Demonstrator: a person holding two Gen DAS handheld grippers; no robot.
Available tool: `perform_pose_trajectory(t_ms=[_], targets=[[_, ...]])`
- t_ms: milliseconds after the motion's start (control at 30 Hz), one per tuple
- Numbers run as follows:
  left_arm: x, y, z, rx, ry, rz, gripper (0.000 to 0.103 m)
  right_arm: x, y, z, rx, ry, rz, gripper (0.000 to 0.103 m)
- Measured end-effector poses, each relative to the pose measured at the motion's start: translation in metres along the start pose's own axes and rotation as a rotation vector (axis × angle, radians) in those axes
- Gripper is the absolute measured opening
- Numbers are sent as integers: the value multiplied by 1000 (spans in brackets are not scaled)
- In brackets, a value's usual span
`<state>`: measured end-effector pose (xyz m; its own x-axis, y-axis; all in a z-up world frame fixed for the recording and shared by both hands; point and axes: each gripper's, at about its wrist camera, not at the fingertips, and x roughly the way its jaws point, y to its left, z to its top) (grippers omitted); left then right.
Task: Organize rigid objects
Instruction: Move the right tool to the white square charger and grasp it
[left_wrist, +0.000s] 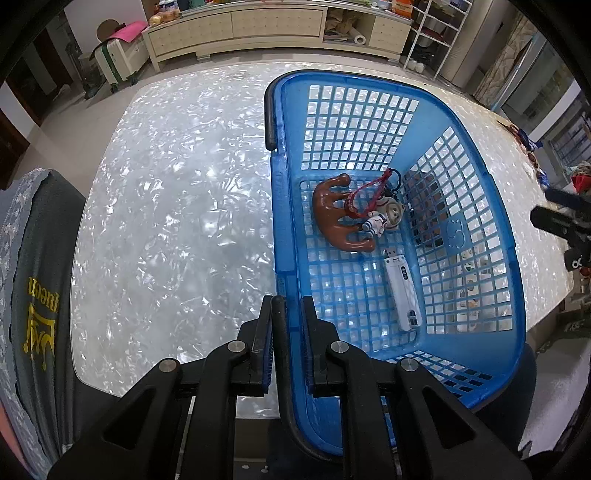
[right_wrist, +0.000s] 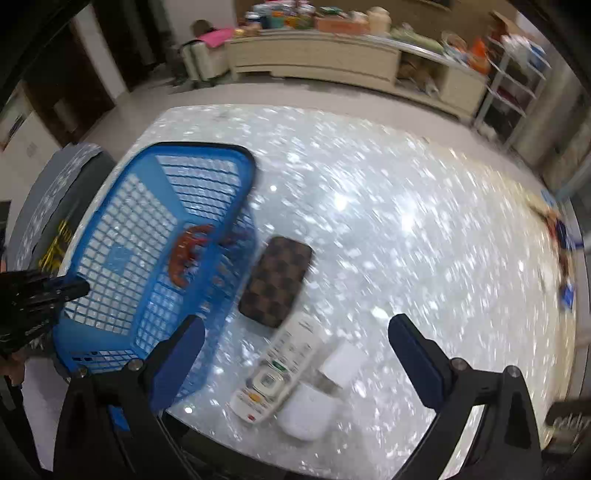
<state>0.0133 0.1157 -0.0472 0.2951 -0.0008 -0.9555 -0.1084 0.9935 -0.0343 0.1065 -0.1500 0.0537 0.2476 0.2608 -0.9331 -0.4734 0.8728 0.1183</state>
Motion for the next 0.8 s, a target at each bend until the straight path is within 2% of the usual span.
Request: perform_pose_trajectory(t_ms=[267,500,633,800], targets=[[-1,2,0,-2,0,-7,15,39,-43,-35,182,117,-34,100],[0,2,0,-3,-3,-12,15,75,-71,-52,318,184,7,100],[0,2,-1,-2,-2,-11,15,90,-76,-52,364,198,27,100],[0,2,-1,-1,-2,-11,15,108,-78,-48,359,213,-12,100]])
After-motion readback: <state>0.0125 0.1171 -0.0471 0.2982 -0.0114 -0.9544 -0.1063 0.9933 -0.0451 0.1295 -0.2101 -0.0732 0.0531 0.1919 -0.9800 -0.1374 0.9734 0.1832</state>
